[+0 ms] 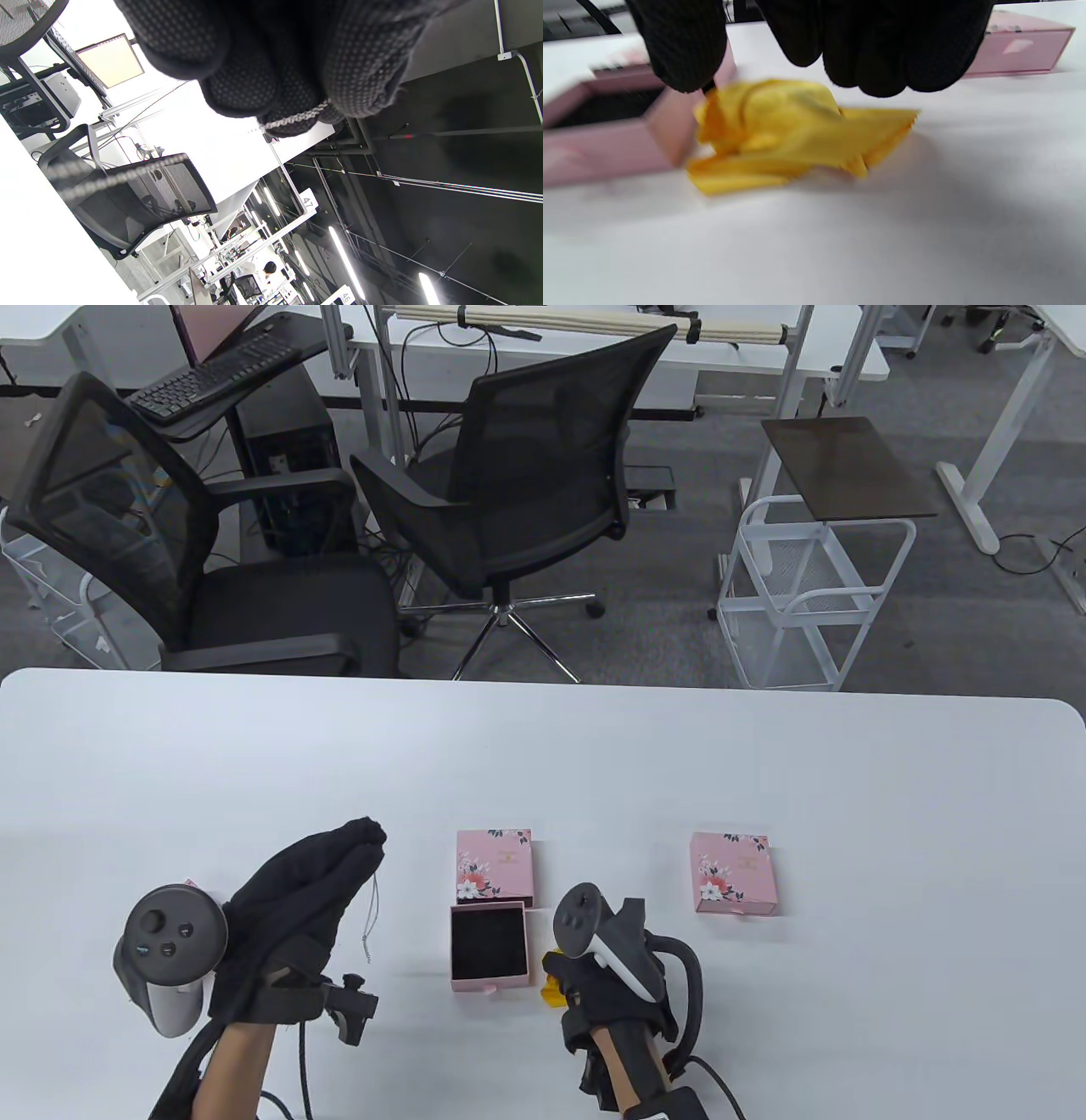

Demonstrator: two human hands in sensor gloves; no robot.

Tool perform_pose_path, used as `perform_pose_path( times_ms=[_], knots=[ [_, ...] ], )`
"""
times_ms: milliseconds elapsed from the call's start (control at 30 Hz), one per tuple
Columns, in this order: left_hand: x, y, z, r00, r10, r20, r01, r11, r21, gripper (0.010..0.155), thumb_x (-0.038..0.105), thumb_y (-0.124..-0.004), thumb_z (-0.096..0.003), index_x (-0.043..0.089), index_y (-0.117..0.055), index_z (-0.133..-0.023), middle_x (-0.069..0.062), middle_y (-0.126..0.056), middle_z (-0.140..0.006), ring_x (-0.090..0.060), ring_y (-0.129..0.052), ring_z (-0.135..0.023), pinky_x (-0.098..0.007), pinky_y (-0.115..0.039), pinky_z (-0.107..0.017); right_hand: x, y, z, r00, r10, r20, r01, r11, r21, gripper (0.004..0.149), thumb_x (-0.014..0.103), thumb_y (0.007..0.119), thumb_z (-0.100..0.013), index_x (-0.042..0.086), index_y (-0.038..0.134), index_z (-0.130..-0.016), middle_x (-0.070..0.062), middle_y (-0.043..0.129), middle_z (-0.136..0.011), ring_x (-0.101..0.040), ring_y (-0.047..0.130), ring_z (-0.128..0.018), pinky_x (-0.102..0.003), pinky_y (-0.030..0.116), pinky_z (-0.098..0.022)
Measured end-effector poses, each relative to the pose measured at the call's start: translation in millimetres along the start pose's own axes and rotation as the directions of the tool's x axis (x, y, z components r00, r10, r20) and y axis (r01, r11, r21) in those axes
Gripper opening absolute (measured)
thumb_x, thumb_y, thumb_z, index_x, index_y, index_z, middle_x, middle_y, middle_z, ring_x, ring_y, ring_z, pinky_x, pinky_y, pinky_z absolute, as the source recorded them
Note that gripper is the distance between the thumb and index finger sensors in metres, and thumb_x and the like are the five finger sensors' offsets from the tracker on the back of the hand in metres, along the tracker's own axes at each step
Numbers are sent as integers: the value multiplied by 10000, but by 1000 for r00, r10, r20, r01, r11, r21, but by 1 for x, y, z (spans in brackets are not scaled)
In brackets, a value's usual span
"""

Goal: Dust necklace

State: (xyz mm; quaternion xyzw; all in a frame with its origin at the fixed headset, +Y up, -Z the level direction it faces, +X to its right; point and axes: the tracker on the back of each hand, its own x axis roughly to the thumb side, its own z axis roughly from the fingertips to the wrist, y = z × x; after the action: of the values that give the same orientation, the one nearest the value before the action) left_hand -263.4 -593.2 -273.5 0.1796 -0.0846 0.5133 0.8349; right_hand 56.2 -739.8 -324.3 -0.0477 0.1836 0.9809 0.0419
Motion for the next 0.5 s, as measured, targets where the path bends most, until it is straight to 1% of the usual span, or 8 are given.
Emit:
perform_pose_path(
  times_ms=[100, 133, 167, 233, 333, 400, 467, 500],
  knots=[
    [0, 2, 0, 1000, 22, 1, -22, 1000, -13, 341, 427, -914, -556, 298, -934, -871, 3, -1033, -800, -198, -966, -684, -391, -853, -495, -2, 16, -13, 1000, 1, -23, 0, 1000, 5, 697, 459, 797, -629, 64, 552, -1149, -375, 594, -1090, -587, 709, -869, -642, 680, -646],
    [-1, 2, -1, 1000, 25, 4, -25, 999, -21, 341, 425, -914, -556, 298, -934, -872, 2, -1033, -800, -198, -966, -685, -392, -852, -495, -3, 17, -14, 1000, 4, -28, -5, 1000, -30, 653, 429, 810, -626, 92, 571, -1132, -356, 617, -1068, -561, 734, -842, -616, 690, -642],
    [-2, 1, -2, 1000, 25, 6, -25, 999, -44, 340, 426, -913, -558, 300, -932, -873, 1, -1032, -802, -198, -965, -686, -392, -852, -495, -4, 18, -14, 999, 40, -36, -44, 991, -123, 591, 398, 827, -618, 116, 630, -1098, -322, 687, -1035, -524, 787, -812, -595, 716, -626],
    [-4, 0, -3, 999, 35, -1, -35, 997, -66, 342, 425, -913, -559, 299, -931, -876, 2, -1032, -804, -199, -966, -686, -392, -853, -495, -7, 17, -16, 998, 63, -32, -67, 987, -144, 520, 358, 836, -615, 146, 675, -1062, -273, 753, -996, -472, 840, -777, -563, 740, -612],
    [-5, -2, -4, 999, 40, -5, -41, 996, -77, 342, 431, -914, -558, 299, -934, -873, 2, -1034, -801, -199, -967, -683, -391, -854, -493, -14, 14, -16, 999, -40, -23, 35, 985, -169, 449, 322, 829, -617, 149, 735, -1021, -235, 814, -949, -439, 875, -740, -543, 757, -591],
    [-5, -3, -3, 999, 45, -8, -45, 996, -73, 344, 439, -917, -553, 302, -938, -869, 6, -1035, -799, -197, -969, -682, -390, -855, -492, -19, 8, -13, 992, -126, 3, 125, 975, -186, 449, 317, 824, -619, 144, 732, -1023, -229, 819, -945, -439, 879, -733, -542, 757, -585],
    [-5, -4, -3, 999, 53, -9, -54, 996, -74, 348, 445, -920, -548, 303, -940, -866, 6, -1037, -797, -197, -969, -682, -390, -855, -493, -23, -6, -3, 969, -241, 61, 248, 937, -244, 455, 318, 819, -618, 141, 724, -1026, -224, 819, -943, -434, 887, -721, -537, 762, -576],
    [-5, -5, -3, 998, 59, -10, -59, 995, -78, 350, 448, -921, -547, 305, -940, -865, 10, -1038, -797, -196, -970, -683, -390, -856, -493, -24, -14, 3, 947, -302, 112, 322, 906, -275, 455, 316, 815, -619, 139, 721, -1027, -221, 819, -940, -431, 890, -715, -534, 764, -572]
  ],
)
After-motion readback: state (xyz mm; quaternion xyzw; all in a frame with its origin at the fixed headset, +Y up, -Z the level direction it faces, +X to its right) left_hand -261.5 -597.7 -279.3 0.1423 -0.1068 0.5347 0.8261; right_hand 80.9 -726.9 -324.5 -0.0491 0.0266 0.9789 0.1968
